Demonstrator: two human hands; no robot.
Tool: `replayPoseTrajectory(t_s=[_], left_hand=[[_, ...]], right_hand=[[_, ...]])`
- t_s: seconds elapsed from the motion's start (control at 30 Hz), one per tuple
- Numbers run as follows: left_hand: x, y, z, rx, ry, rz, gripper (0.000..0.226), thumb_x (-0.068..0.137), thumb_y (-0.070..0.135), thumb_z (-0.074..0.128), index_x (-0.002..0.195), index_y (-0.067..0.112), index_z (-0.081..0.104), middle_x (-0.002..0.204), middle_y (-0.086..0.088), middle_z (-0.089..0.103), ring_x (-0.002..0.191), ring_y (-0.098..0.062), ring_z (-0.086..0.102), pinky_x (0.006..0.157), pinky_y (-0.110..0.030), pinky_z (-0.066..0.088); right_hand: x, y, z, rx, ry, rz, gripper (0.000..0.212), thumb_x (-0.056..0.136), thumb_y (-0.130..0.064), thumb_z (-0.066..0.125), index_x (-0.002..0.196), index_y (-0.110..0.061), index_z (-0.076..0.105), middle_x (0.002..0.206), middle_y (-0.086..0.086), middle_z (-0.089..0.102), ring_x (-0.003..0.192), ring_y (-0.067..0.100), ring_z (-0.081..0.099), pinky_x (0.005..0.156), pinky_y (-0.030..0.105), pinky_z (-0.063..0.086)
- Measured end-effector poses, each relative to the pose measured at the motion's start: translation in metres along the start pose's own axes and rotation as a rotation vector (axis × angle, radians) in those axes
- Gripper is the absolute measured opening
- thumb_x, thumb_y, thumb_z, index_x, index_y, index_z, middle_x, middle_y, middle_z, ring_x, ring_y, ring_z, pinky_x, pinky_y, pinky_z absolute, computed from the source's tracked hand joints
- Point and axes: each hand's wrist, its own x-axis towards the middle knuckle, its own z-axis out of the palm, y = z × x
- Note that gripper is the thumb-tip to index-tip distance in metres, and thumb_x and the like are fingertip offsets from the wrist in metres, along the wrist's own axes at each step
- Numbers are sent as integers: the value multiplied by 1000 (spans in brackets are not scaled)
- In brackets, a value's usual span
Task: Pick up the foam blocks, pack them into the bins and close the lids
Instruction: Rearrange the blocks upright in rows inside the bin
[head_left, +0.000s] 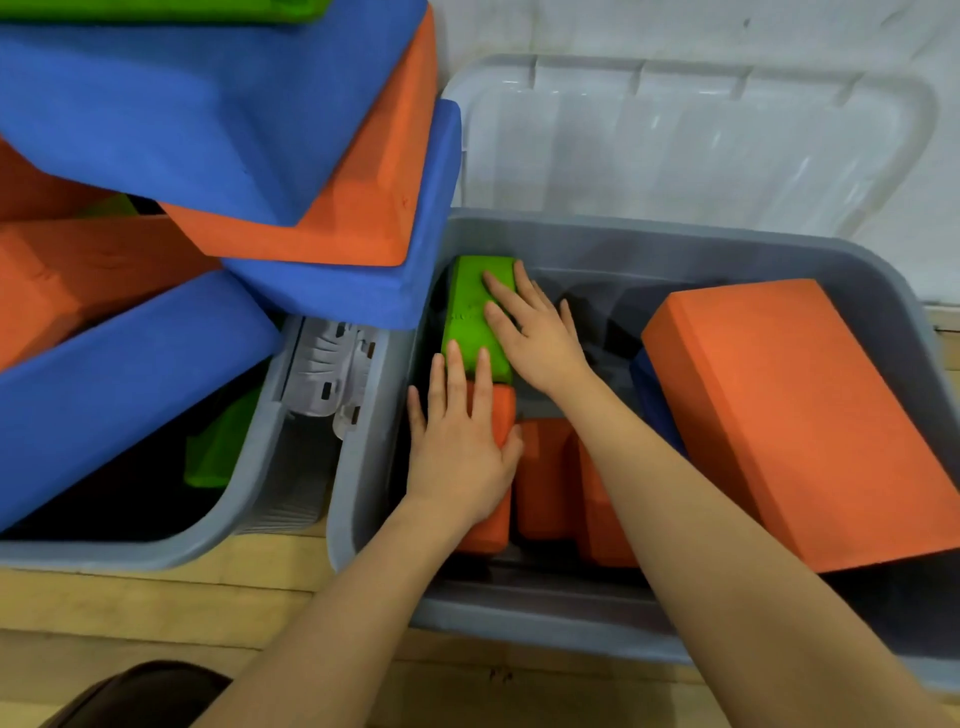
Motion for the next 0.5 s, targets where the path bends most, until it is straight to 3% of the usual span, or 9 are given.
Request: replayPoseTrajectory(t_s=[0.13,0.3,0.5], left_hand=[[2,-3,-1,27,-5,6,82,78,57,8,150,19,-2,157,-11,-10,144,-27,-9,112,-43,-7],[0,-3,-5,48,29,24,72,92,48,34,150,17,6,157,-14,-3,145,-30,1,113,-37,-7],[-1,1,-24,106,-172,-55,74,94,55,31,150,25,-8,156,-5,-19,144,-26,-3,114,-46,-5]], right_hand=[[-15,3,-12,-107,21,-35,44,101,-41,29,145,-37,27,157,-5,16,144,20,13,116,44,11],[-66,9,-30,-129,170,-52,43,98,-32,43,141,-27,41,150,0,35,137,26,31,107,45,30],[-122,7,-58,-175,252,-105,42,89,-28,47,128,-18,57,133,7,55,119,29,51,93,43,44]])
